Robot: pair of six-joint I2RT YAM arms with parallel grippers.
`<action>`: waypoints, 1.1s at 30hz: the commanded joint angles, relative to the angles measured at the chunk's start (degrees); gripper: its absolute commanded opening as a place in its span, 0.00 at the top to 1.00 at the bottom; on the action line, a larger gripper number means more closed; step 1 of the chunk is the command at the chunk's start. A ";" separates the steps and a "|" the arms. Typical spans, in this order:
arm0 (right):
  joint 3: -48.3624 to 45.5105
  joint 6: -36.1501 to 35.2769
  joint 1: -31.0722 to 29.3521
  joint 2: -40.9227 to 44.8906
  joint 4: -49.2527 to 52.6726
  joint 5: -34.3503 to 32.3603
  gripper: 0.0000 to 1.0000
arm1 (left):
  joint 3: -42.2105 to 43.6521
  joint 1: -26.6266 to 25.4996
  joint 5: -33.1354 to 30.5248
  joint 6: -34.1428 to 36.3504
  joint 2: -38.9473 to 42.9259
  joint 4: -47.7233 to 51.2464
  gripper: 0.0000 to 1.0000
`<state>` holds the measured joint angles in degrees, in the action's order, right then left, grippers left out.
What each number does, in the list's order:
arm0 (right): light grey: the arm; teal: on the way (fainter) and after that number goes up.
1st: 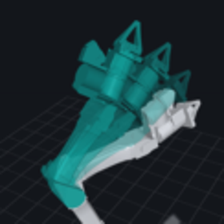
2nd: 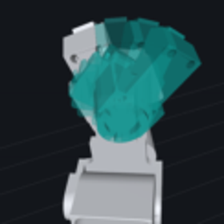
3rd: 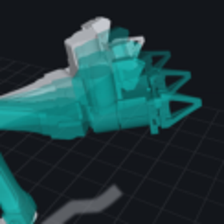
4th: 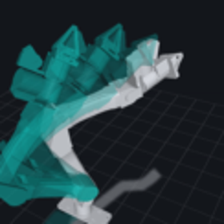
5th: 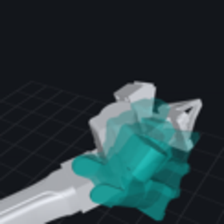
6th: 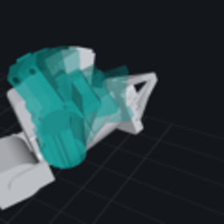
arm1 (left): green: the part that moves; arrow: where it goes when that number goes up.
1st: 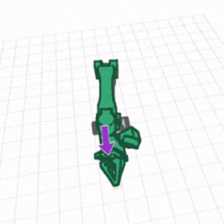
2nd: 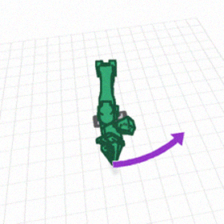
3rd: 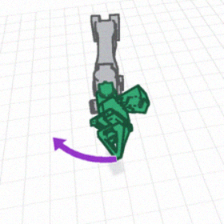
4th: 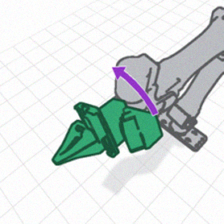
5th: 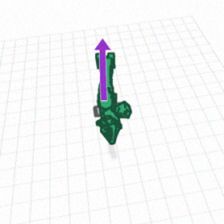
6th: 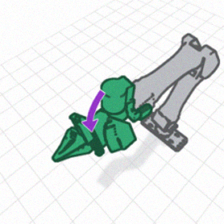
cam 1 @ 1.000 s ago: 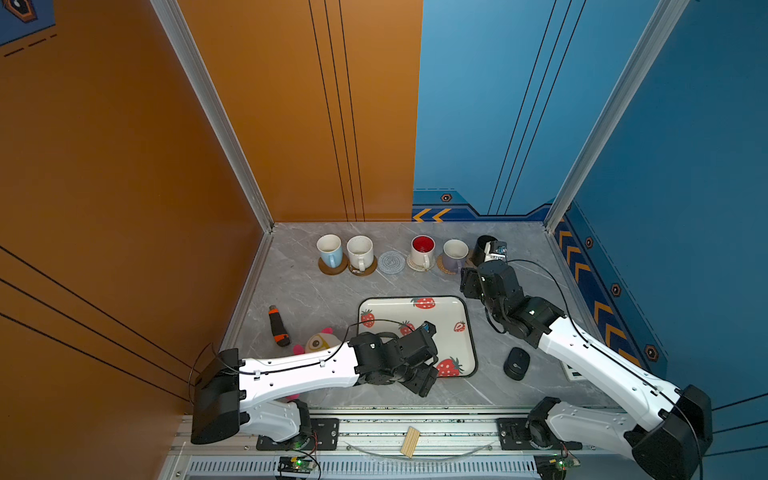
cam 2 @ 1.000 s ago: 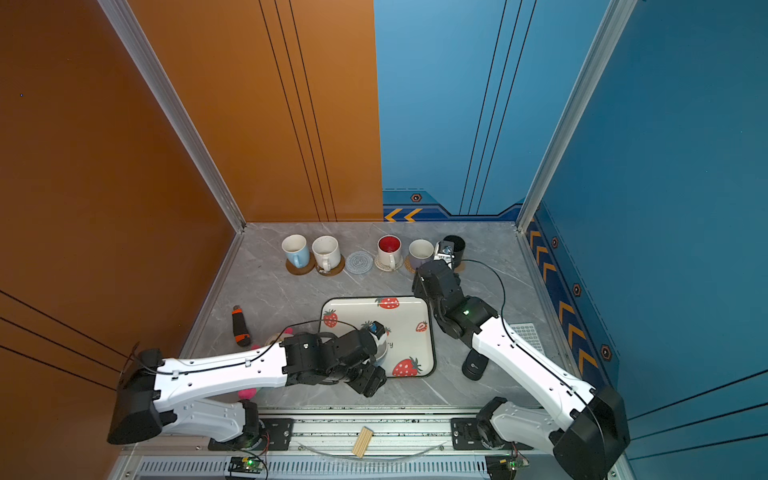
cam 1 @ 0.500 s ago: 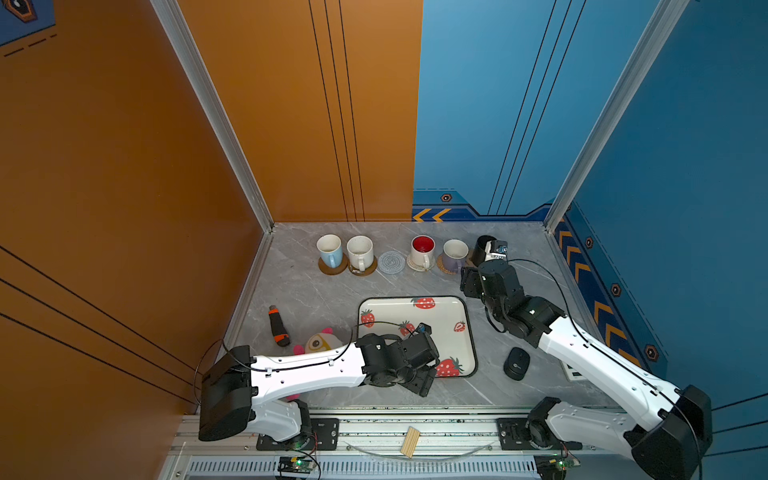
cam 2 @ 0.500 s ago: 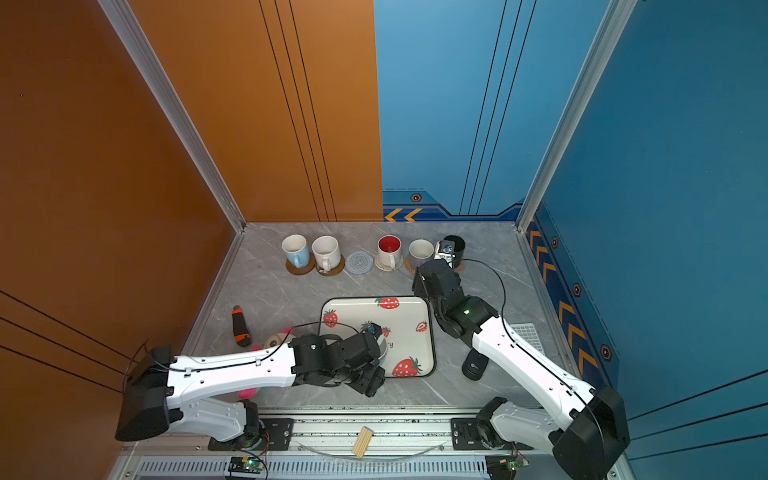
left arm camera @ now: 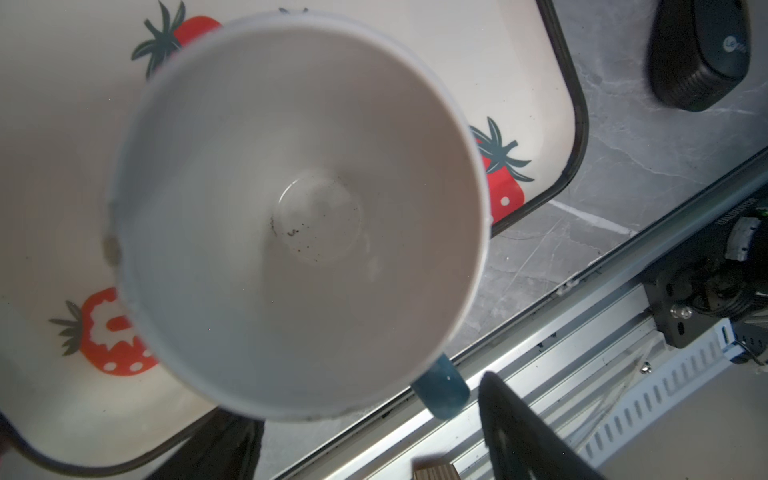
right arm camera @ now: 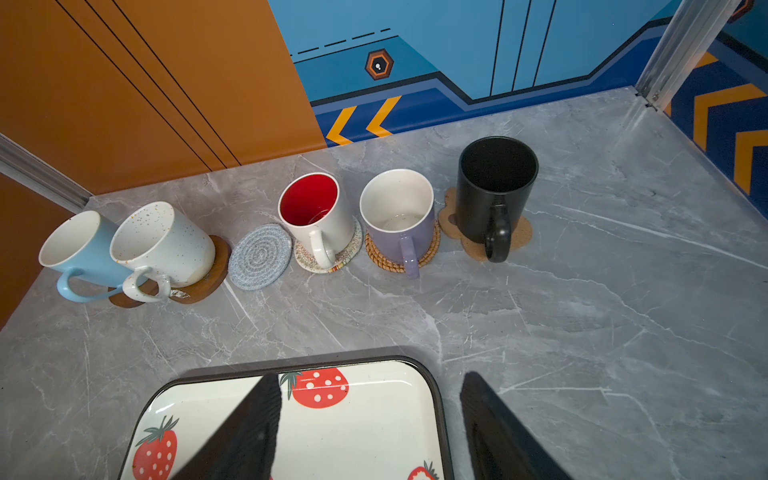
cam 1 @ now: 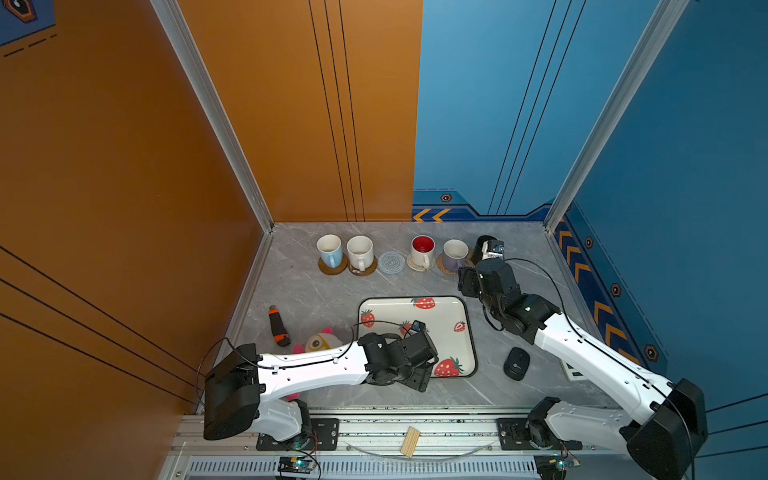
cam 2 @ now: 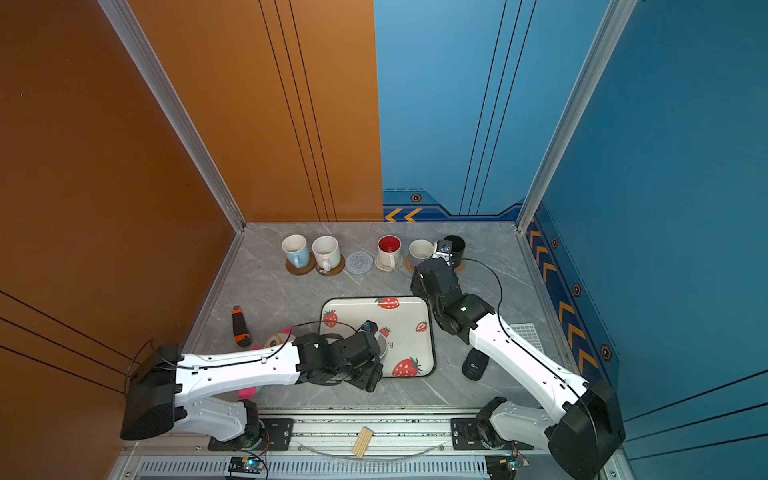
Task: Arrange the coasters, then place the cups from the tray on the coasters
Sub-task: 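Lower the left gripper onto the blue-handled white mug on the tray and grasp it, then lift the blue-handled mug with the left gripper and carry it toward the coasters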
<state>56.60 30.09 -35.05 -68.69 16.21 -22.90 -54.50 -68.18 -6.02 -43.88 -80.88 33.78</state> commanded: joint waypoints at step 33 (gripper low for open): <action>-1.31 1.19 1.21 0.18 -1.27 1.55 0.33 | -1.29 0.31 -5.14 1.07 -3.56 0.93 0.40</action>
<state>56.27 30.13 -34.11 -68.69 15.81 -22.04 -54.19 -67.33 -9.78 -43.81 -83.61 33.06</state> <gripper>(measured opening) 0.674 0.603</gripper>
